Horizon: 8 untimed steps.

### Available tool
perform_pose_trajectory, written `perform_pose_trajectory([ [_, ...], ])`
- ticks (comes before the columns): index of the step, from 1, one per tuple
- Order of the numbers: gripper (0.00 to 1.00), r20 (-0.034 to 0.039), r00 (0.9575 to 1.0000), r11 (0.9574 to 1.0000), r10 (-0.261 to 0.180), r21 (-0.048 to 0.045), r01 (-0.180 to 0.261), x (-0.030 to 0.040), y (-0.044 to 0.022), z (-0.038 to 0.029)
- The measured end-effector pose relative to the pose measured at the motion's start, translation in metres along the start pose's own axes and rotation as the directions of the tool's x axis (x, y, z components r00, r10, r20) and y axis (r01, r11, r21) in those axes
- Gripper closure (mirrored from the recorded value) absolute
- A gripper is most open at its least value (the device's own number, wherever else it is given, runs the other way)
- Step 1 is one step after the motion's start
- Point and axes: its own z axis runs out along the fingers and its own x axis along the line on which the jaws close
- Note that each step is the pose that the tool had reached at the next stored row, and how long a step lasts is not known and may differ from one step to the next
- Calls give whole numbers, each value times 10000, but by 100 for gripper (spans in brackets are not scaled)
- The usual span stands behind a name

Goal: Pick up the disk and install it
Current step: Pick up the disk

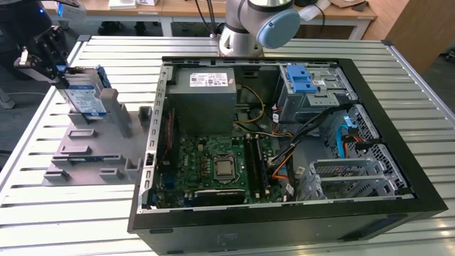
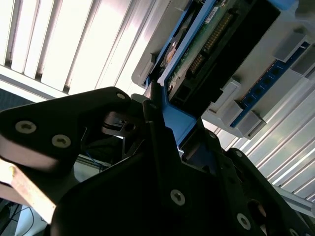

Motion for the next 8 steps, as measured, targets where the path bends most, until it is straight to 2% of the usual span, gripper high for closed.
perform_pose_trajectory([
  [8, 64, 0, 10000, 10000, 0, -1, 0, 0, -1, -48],
])
